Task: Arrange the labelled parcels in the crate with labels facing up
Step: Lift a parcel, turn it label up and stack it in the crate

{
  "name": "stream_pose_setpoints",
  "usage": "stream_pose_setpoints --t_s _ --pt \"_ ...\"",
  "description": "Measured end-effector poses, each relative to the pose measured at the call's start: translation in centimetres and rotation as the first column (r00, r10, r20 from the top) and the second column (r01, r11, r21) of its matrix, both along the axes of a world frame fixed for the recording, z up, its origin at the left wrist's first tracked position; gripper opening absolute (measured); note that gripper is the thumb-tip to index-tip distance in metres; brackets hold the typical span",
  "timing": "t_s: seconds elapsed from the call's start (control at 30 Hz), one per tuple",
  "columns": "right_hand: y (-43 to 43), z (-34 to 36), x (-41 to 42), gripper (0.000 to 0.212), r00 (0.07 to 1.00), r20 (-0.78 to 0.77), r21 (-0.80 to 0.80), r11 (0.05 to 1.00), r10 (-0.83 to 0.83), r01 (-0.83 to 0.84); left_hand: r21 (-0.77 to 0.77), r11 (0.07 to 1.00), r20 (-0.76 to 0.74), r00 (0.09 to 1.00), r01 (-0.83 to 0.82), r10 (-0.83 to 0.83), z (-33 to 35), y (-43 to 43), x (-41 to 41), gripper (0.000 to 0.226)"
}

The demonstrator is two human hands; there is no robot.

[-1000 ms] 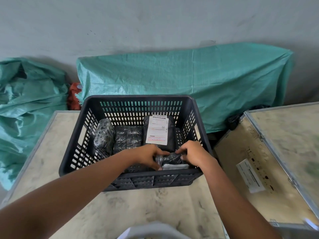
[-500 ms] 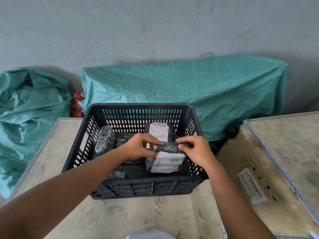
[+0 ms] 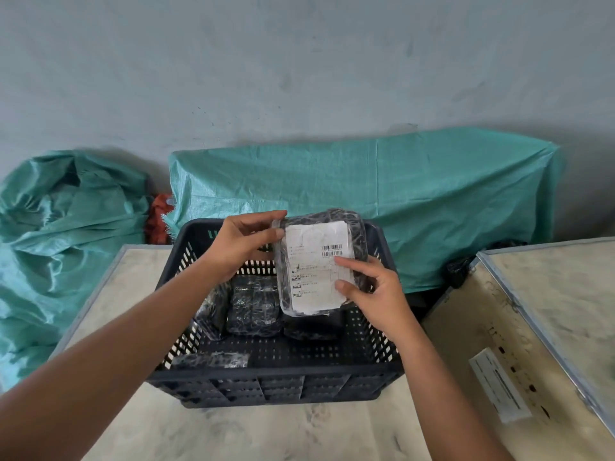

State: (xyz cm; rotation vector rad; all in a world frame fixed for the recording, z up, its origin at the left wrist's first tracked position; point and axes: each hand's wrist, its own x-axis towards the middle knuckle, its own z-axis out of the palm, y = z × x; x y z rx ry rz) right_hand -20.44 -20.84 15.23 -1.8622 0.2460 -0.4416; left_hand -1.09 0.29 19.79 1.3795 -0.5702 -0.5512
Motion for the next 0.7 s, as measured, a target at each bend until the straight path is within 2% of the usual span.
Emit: stream_pose_setpoints --t_s 0.1,0.17,0.23,0.3,0.4,0.53,0.7 --pt "-0.6 -0.3 0.6 0.041 1.000 -0.011 0.029 0.999 -0.022 0.022 -0.002 1.000 0.112 0.994 -0.016 0.016 -0.5 -0.5 -0.8 0.040" --pt "-0.9 -0.7 1.0 0.042 0.999 -0.025 0.098 0.994 -0.044 0.047 0.087 0.995 0.288 0.957 -0.043 0.016 -1.1 -0.7 -1.5 0.053" --pt "-1.1 -1.3 1.4 0.047 0.997 -0.041 0.204 0.976 -0.067 0.074 0.205 0.977 0.387 0.921 -0.050 -0.034 -2.1 -0.9 -2.2 0.070" --pt "-1.5 -1.9 2.0 0.055 0.996 -0.051 0.333 0.939 -0.074 0.087 0.286 0.958 0.372 0.921 0.003 -0.114 -3.4 -1.1 -3.0 0.083" --pt "-2.0 -2.7 2.8 0.062 0.992 -0.103 0.423 0.900 -0.071 0.109 0.363 0.928 0.356 0.909 0.080 -0.217 -4.9 -2.0 -3.3 0.085" --pt "-2.7 -4.3 4.7 0.066 0.982 -0.186 0.380 0.919 -0.034 0.104 0.507 0.862 0.325 0.924 0.009 -0.201 -7.1 -4.0 -2.4 0.096" --pt "-3.5 -7.1 7.2 0.073 0.938 -0.345 0.223 0.974 0.031 0.049 0.646 0.763 0.270 0.938 -0.010 -0.217 -10.6 -5.4 -1.0 0.101"
